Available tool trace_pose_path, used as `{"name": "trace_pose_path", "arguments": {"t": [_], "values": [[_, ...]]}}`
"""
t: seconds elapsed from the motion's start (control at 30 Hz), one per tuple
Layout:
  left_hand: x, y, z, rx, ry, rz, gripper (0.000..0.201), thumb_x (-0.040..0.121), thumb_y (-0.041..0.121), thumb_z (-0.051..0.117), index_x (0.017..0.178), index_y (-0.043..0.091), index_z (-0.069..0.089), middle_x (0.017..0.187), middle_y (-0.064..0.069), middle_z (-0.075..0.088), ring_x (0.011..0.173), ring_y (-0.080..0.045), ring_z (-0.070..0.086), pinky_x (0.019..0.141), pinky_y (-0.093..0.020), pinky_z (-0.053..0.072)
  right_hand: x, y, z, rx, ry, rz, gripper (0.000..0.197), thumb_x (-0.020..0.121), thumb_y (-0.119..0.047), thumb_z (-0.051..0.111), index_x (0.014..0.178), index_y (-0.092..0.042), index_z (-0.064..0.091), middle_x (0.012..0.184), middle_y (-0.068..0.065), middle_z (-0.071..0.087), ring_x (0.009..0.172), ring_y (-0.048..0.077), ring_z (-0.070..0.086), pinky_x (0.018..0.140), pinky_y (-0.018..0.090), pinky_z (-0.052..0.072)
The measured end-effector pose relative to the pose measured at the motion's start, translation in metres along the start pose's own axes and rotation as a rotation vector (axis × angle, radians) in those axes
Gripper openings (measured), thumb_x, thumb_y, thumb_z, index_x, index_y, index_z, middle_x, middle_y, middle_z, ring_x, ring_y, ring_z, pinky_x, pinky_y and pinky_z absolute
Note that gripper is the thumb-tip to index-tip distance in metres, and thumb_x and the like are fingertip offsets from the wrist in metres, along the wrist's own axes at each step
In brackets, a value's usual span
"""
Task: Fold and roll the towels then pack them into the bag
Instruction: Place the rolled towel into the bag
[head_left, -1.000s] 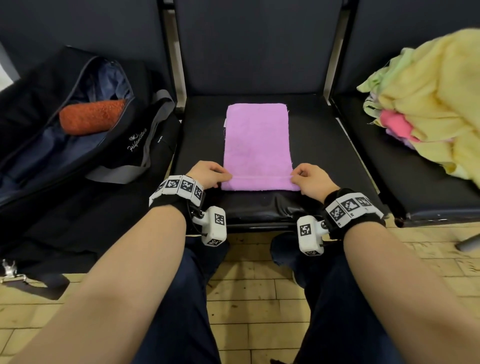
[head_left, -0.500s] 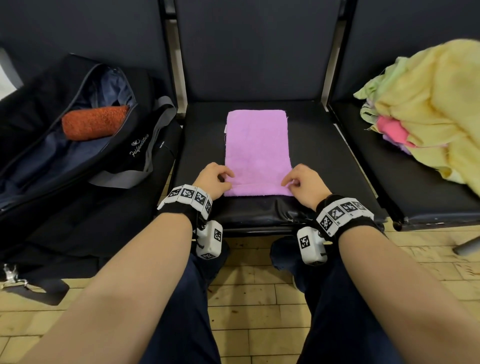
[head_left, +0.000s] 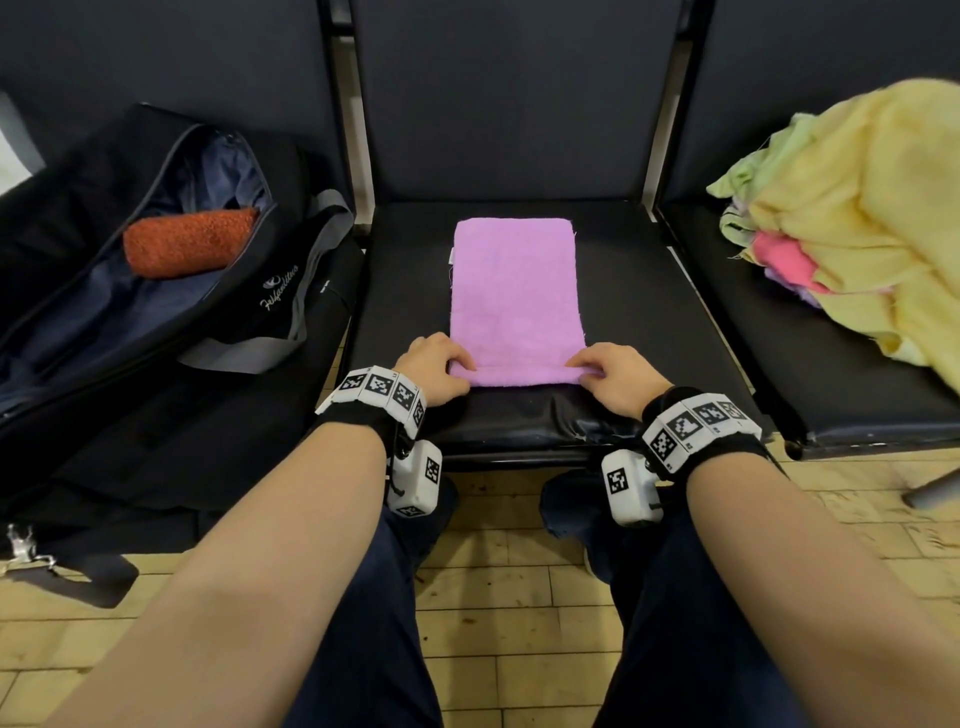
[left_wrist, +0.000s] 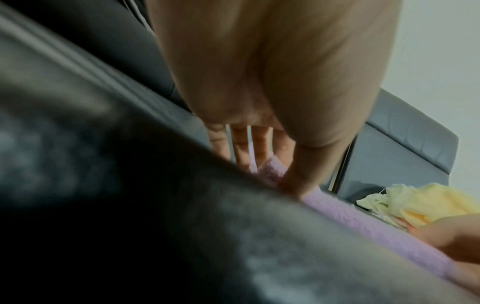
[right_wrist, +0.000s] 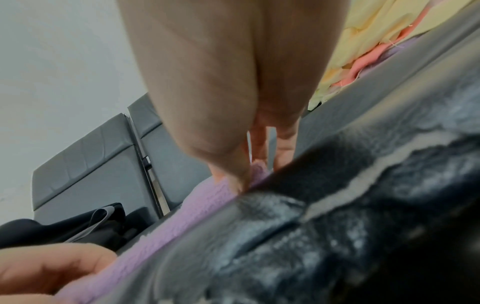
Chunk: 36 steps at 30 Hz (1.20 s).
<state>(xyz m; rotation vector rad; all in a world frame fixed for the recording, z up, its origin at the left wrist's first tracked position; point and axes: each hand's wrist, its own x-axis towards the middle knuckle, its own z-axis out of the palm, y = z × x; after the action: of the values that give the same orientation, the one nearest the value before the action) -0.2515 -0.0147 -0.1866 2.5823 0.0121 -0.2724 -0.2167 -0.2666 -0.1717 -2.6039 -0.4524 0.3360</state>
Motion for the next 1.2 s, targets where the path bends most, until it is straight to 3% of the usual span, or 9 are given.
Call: {"name": "trace_pose_path", "arguments": {"t": [0.17,0.27,0.4,0.57,0.77,0.9,0.97,1.07,1.2], "values": [[-0.001,0.004,0.001,0.091,0.052,0.049,0.024,0.093,0.02,0.056,0.116,0.016,0.062,0.129,-0.001,0.046,0.12,-0.024,0.037,0.101,-0.031,0.026,0.007,0.004,0.006,-0.015,0.028,0.022,0.027,0.094,-0.001,0.048,0.115,-0.007,0.064,0.12,0.015,0.062,0.116,0.034,0.052,0.104,0.036,0.035],[0.002,0.0,-0.001,-0.008,0.022,0.041,0.023,0.094,0.016,0.055,0.115,0.015,0.063,0.119,-0.006,0.057,0.116,-0.024,0.041,0.101,-0.032,0.031,0.004,0.004,0.005,0.053,0.041,0.016,0.027,0.095,0.002,0.046,0.115,-0.002,0.063,0.119,0.017,0.062,0.113,0.032,0.054,0.092,0.02,0.032],[0.003,0.004,-0.005,-0.223,0.046,0.005,0.017,0.092,0.007,0.055,0.107,0.008,0.062,0.09,-0.009,0.06,0.087,-0.019,0.051,0.075,-0.022,0.039,0.003,0.002,0.004,0.104,0.03,0.01,0.034,0.096,0.003,0.038,0.123,-0.003,0.059,0.125,0.02,0.055,0.117,0.032,0.05,0.09,0.017,0.028],[0.007,0.009,-0.008,-0.34,0.05,-0.077,0.02,0.083,0.004,0.062,0.073,0.019,0.055,0.071,0.002,0.055,0.069,-0.016,0.05,0.057,-0.02,0.042,0.006,0.003,0.001,0.183,0.029,0.095,0.041,0.091,0.008,0.034,0.114,-0.004,0.065,0.118,0.018,0.049,0.11,0.027,0.048,0.084,0.013,0.027],[0.005,0.006,-0.006,-0.274,0.07,-0.009,0.021,0.077,0.002,0.066,0.07,0.02,0.058,0.075,0.004,0.053,0.064,-0.009,0.047,0.064,-0.018,0.039,0.007,0.008,-0.002,0.136,0.175,0.068,0.018,0.086,-0.005,0.06,0.102,-0.01,0.066,0.098,0.007,0.051,0.084,0.018,0.05,0.078,0.024,0.037],[0.0,0.01,-0.005,-0.294,0.067,0.068,0.032,0.079,-0.011,0.052,0.074,0.017,0.065,0.081,0.004,0.057,0.063,-0.006,0.047,0.07,-0.017,0.041,0.003,0.004,-0.004,0.16,0.219,-0.043,0.029,0.08,0.01,0.053,0.076,-0.01,0.073,0.09,0.006,0.056,0.077,0.016,0.052,0.075,0.018,0.038],[-0.002,0.012,-0.007,-0.257,0.062,0.035,0.034,0.081,-0.01,0.045,0.08,0.013,0.071,0.083,0.001,0.063,0.068,-0.008,0.053,0.076,-0.021,0.043,0.0,0.003,-0.007,0.194,0.17,-0.031,0.026,0.081,0.007,0.054,0.078,-0.009,0.075,0.09,0.002,0.06,0.083,0.017,0.056,0.078,0.017,0.039],[-0.004,0.016,-0.012,-0.181,0.029,0.014,0.016,0.084,0.009,0.06,0.091,0.013,0.074,0.079,0.003,0.062,0.073,-0.011,0.054,0.072,-0.02,0.043,-0.002,0.004,-0.008,0.186,0.062,0.026,0.013,0.082,-0.01,0.067,0.093,-0.01,0.073,0.099,-0.001,0.059,0.094,0.017,0.057,0.091,0.027,0.044],[-0.004,0.011,-0.012,-0.109,-0.106,-0.036,0.026,0.071,0.025,0.076,0.093,0.032,0.064,0.09,0.006,0.052,0.08,-0.012,0.052,0.072,-0.023,0.045,0.0,0.009,-0.005,0.008,-0.067,0.024,0.035,0.076,-0.021,0.072,0.109,-0.024,0.064,0.11,-0.004,0.051,0.111,0.02,0.05,0.104,0.038,0.038]]}}
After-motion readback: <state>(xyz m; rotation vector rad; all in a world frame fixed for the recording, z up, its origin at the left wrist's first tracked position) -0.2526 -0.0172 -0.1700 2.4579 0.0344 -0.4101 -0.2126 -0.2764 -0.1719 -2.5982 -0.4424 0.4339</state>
